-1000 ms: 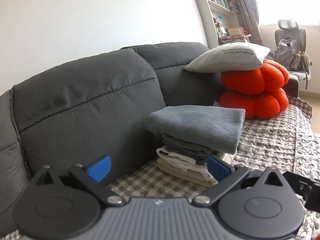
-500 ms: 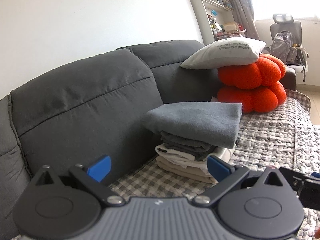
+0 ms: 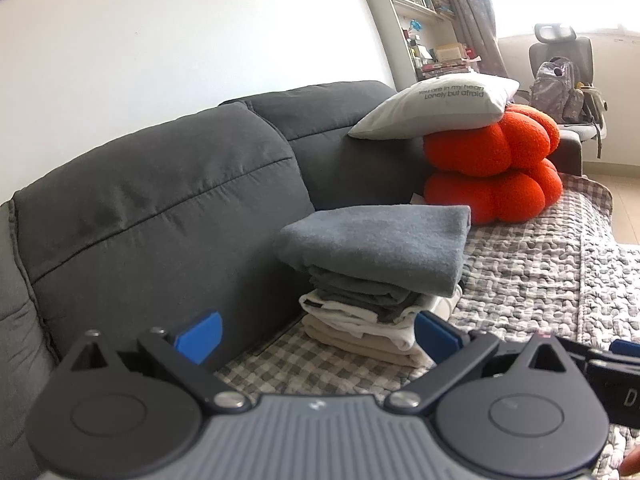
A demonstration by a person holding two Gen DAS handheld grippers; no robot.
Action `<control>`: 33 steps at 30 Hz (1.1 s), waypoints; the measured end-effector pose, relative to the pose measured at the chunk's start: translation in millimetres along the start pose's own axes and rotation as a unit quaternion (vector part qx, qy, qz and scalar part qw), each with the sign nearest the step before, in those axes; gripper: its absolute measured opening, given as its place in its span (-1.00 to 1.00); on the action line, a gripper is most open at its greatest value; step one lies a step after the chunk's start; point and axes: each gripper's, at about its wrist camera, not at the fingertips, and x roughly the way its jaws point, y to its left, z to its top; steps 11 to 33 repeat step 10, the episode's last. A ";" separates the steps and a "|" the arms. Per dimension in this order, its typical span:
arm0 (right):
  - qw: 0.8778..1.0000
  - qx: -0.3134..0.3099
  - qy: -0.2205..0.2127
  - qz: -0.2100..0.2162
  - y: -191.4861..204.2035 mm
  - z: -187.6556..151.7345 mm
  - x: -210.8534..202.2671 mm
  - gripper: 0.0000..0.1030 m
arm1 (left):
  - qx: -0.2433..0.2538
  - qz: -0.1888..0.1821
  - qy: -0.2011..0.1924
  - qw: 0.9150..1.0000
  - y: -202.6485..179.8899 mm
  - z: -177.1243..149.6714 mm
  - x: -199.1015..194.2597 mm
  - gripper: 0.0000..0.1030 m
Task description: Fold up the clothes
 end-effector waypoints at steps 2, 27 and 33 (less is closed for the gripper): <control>1.000 0.002 -0.001 0.001 -0.3 0.7 -0.8 1.00 | -0.001 0.000 0.001 1.000 0.1 0.4 0.2 0.99; 1.000 0.001 -0.002 0.001 -0.6 1.2 -3.7 1.00 | 0.002 -0.004 0.004 1.000 -0.9 -1.1 -0.8 0.99; 1.000 0.001 -0.002 0.001 -0.6 1.2 -3.7 1.00 | 0.002 -0.004 0.004 1.000 -0.9 -1.1 -0.8 0.99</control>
